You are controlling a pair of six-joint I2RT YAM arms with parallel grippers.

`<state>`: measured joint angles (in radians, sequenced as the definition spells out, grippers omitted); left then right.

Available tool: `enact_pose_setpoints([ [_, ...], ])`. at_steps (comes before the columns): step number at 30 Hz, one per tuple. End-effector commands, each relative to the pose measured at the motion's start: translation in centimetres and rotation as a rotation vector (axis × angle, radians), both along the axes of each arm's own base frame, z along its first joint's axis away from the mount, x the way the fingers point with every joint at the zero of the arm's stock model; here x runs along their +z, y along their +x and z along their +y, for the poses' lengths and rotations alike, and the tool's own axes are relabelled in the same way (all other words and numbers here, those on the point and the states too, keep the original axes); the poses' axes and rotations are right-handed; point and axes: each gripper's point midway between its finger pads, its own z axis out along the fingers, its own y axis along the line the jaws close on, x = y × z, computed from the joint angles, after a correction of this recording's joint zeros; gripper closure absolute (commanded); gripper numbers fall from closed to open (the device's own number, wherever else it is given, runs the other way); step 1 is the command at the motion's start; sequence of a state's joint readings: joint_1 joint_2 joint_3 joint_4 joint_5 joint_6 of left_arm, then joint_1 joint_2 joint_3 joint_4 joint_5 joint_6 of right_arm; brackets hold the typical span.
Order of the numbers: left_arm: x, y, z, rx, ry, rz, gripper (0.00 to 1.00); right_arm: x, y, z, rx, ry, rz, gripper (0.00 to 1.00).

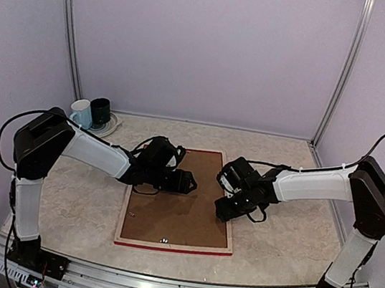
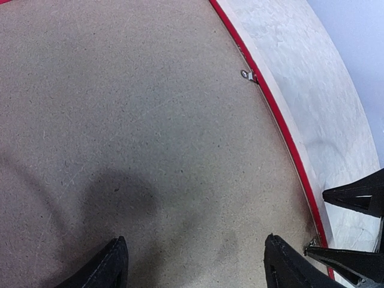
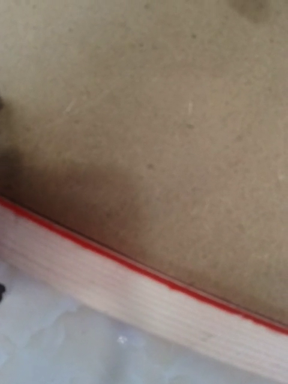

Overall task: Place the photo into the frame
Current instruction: Press the fastener onto the backboard.

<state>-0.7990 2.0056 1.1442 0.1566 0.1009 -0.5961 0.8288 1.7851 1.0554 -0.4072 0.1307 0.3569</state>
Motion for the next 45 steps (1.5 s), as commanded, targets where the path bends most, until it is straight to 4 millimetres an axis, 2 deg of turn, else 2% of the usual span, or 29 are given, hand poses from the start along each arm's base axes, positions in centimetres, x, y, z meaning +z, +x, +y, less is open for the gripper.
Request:
enact_pose_setpoints([
  [1, -3.3, -1.3, 0.2, -0.020, 0.062, 0.074, 0.23, -2.8, -0.5, -1.6, -0.014, -0.098, 0.034, 0.38],
  [8, -3.6, -1.3, 0.2, -0.017, 0.069, 0.080, 0.23, -4.1, -0.3, -3.2, -0.076, -0.168, 0.020, 0.48],
  [13, -4.0, -1.4, 0.2, -0.015, 0.073, 0.089, 0.23, -4.1, -0.4, -3.2, -0.087, -0.158, 0.022, 0.49],
  [20, -4.1, -1.3, 0.4, -0.006, 0.084, 0.087, 0.23, -2.9, -1.1, -2.0, -0.045, -0.101, 0.063, 0.47],
  [25, -4.1, -1.2, 0.4, -0.006, 0.085, 0.086, 0.23, -1.2, -2.0, -0.9, 0.007, -0.028, 0.098, 0.45],
  [31, -4.2, -1.2, 0.5, -0.004, 0.089, 0.088, 0.23, 0.6, -2.0, -1.4, -0.010, -0.012, 0.084, 0.45],
  [39, -4.1, -1.3, 0.4, -0.006, 0.086, 0.087, 0.23, 0.5, -1.8, -1.8, -0.033, -0.021, 0.076, 0.46],
  [45, -4.2, -1.2, 0.4, -0.007, 0.088, 0.088, 0.23, 1.4, -0.9, -1.7, -0.045, -0.023, 0.040, 0.46],
])
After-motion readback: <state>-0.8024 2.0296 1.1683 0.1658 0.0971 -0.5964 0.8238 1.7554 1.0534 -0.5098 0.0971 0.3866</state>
